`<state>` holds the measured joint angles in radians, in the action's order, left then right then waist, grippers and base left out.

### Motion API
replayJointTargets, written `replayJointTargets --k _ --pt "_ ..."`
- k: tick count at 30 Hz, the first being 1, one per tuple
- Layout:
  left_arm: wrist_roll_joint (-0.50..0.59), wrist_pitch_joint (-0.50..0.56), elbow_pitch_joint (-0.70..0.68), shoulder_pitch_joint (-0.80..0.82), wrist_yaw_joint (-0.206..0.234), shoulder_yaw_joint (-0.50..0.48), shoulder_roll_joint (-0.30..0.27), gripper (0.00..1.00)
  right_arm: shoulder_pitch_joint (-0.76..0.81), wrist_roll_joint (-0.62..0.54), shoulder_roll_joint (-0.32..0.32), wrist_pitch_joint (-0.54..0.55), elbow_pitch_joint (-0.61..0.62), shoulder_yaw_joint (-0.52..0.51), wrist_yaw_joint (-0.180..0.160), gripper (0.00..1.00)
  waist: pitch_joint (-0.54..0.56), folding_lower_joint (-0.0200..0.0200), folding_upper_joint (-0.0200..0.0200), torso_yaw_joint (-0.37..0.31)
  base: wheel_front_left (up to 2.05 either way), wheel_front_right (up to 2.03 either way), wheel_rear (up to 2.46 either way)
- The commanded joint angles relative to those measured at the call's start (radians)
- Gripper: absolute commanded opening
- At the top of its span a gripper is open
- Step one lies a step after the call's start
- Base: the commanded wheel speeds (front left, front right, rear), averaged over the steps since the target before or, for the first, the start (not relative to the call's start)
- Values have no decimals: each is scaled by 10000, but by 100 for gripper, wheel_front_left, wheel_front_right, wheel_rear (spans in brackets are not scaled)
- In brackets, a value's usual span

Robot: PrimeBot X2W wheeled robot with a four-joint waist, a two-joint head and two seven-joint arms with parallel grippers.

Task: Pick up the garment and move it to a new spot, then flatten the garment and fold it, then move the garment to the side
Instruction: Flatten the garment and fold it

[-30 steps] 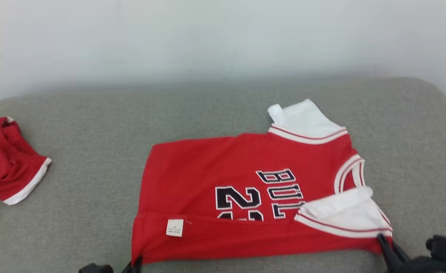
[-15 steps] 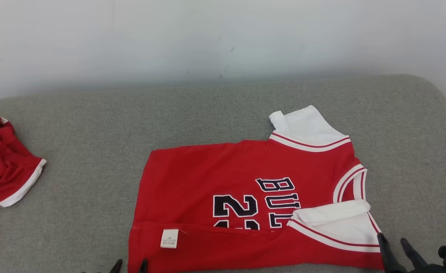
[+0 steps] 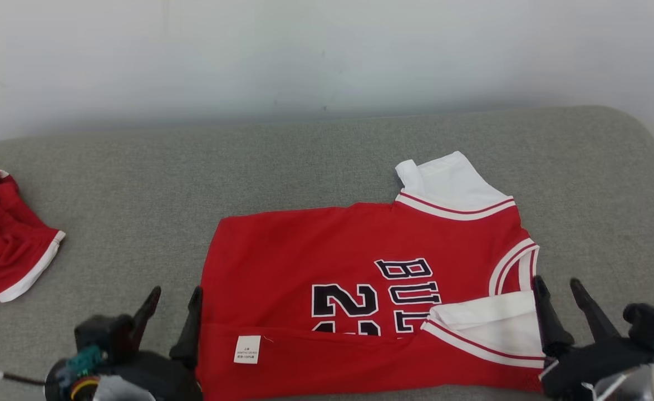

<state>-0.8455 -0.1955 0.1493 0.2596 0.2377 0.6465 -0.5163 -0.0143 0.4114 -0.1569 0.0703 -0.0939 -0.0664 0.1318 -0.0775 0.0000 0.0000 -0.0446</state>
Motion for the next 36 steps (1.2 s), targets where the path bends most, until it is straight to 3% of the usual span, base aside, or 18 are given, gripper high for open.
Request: replayJointTargets --k 1,9,13,29,31,36 --pt "-49 101 225 387 -133 -49 58 100 -319 -121 31 -18 -83 124 -17 100 -221 0 0 -198 0 0 0" --pt "-57 670 2067 2591 -987 -107 337 100 -2418 -465 -50 -681 -1105 727 -17 100 -1041 0 0 -891 0 0 0" --pt "-109 990 3623 3692 -1596 52 694 100 -3460 -525 66 -1191 -1842 1153 -19 100 -1512 0 0 -1239 0 0 0" --pt "-433 1171 7699 5374 -2917 127 1434 97 -4475 -161 -58 -2124 -3306 1966 -17 100 -2023 0 0 -1780 0 0 0" --pt "-482 1064 7994 5415 -3092 158 1583 0 -4543 -132 -89 -2162 -3416 2005 -17 100 -1987 0 0 -1783 0 0 0" --pt "-261 230 8288 5650 -3210 211 1791 0 -4764 -150 -243 -2115 -3635 2115 -17 100 -1857 0 0 -1544 0 0 0"
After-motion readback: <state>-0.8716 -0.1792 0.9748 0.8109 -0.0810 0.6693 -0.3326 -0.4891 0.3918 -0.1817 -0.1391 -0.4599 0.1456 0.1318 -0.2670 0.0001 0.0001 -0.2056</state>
